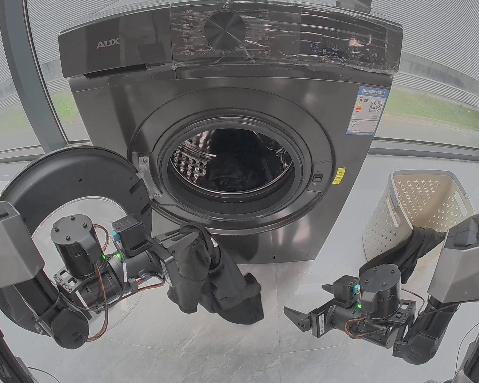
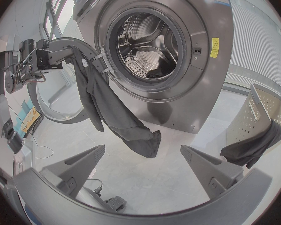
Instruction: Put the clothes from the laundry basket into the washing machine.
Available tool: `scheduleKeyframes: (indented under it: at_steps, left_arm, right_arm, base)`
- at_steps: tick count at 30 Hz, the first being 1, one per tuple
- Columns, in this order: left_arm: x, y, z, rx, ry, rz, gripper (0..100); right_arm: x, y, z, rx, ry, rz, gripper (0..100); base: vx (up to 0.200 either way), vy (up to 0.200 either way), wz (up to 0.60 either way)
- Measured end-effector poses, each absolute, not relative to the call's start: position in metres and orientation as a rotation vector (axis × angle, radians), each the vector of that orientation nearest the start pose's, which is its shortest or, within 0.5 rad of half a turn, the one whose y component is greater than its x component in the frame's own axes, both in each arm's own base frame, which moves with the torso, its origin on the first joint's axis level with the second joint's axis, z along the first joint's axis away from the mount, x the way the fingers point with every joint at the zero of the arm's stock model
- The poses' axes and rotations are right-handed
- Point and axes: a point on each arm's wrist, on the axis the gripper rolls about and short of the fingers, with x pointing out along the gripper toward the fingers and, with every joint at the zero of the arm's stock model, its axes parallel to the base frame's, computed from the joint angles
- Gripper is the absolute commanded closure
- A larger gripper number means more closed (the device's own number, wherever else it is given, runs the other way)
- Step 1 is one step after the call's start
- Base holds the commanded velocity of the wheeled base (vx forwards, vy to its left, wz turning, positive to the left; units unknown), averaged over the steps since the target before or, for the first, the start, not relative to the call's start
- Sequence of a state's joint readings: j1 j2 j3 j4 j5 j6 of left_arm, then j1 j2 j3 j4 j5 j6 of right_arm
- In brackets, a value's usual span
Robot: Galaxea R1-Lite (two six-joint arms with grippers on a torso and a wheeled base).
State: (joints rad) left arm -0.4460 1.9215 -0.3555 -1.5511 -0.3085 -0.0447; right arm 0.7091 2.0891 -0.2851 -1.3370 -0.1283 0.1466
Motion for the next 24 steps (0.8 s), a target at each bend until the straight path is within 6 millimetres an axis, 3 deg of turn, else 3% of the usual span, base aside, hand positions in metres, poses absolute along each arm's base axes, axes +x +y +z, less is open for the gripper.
scheduleKeyframes:
  at_steps: [7, 12, 24]
  left_arm:
    - [0.25, -0.129, 0.106, -0.041, 0.032, -0.758, 100]
    - [0.249, -0.131, 0.105, -0.041, 0.033, -0.762, 100]
    - [0.249, -0.132, 0.105, -0.04, 0.034, -0.763, 100]
  right_arm:
    - [0.219, 0.192, 0.039, -0.015, 0.38, 0.59, 0]
    - [0.223, 0.218, 0.05, 0.005, 0.304, 0.678, 0]
    - [0.261, 0.264, 0.042, 0.015, 0.212, 0.71, 0]
  base:
    - [0.0, 0.0, 0.0]
    - [0.0, 0.0, 0.0]
    - [0.0, 0.0, 0.0]
